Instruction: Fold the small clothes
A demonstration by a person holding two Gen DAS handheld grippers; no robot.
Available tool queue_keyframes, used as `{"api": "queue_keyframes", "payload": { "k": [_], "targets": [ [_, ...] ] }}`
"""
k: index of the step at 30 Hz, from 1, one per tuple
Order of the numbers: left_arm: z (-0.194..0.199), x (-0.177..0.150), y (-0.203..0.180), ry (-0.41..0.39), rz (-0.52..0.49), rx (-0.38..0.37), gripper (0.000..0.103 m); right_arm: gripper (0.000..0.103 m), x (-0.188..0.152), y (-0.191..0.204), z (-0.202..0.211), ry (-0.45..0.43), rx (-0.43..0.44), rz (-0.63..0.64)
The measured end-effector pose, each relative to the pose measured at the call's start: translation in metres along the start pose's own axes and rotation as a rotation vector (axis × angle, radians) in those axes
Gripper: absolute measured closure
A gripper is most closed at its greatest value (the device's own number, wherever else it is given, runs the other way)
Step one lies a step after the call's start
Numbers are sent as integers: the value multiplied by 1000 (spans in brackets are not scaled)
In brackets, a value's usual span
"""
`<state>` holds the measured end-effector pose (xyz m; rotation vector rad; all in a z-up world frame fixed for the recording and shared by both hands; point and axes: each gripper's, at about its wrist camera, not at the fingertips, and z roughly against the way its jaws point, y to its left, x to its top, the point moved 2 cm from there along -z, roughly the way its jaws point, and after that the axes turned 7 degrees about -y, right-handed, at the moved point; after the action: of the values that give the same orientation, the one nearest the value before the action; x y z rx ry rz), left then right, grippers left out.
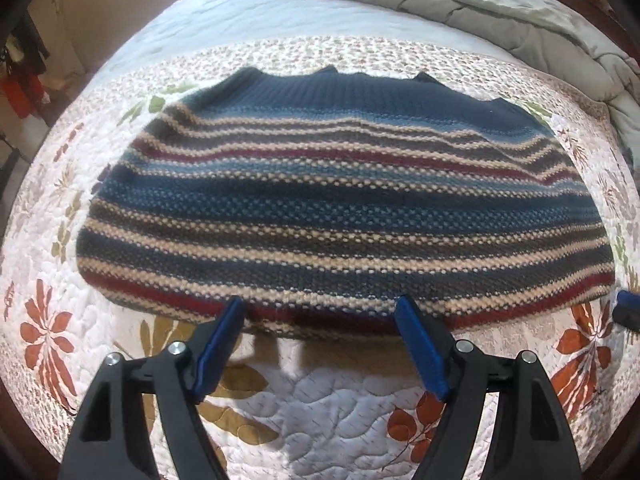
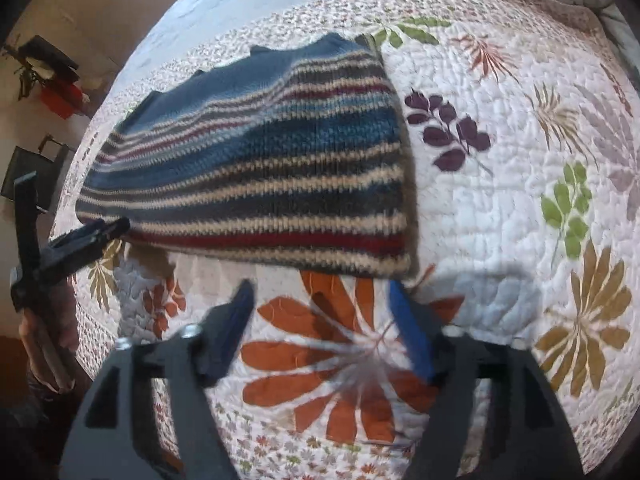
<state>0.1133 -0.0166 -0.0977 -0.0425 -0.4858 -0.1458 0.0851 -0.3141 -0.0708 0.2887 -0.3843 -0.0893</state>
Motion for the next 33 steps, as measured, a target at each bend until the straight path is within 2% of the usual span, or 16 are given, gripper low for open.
{"api": "queue_keyframes", "payload": {
  "k": [5, 12, 14, 18, 20, 23, 24, 27, 33],
  "targets": [
    [10, -3, -3, -27, -34, 13, 24, 27, 4, -27, -15, 35, -23, -92],
    [6, -10, 10, -1, -32, 22, 24, 27, -10, -32, -28, 54, 73, -151],
    [2, -12, 23, 27, 2, -1, 24, 27, -7, -33, -29, 45, 102, -171],
    [-9, -11, 78, 83, 160, -56, 24, 25, 7, -45, -41, 56, 181, -232],
    [-11, -7, 105, 87, 219, -74, 24, 25, 11, -47, -44, 69, 193, -236],
    [-20, 3, 135, 89, 251, -52, 24, 21, 17, -41, -46, 80, 187, -211],
    [-25, 6, 142, 99, 275, -88, 24, 20, 18, -38, -48, 82, 185, -202],
    [-34, 13, 151, 109, 311, -149, 23, 20, 23, -34, -54, 89, 162, -177],
    [-45, 30, 149, 108, 314, -182, 19, 20, 35, -31, -65, 91, 166, -164]
  ]
}}
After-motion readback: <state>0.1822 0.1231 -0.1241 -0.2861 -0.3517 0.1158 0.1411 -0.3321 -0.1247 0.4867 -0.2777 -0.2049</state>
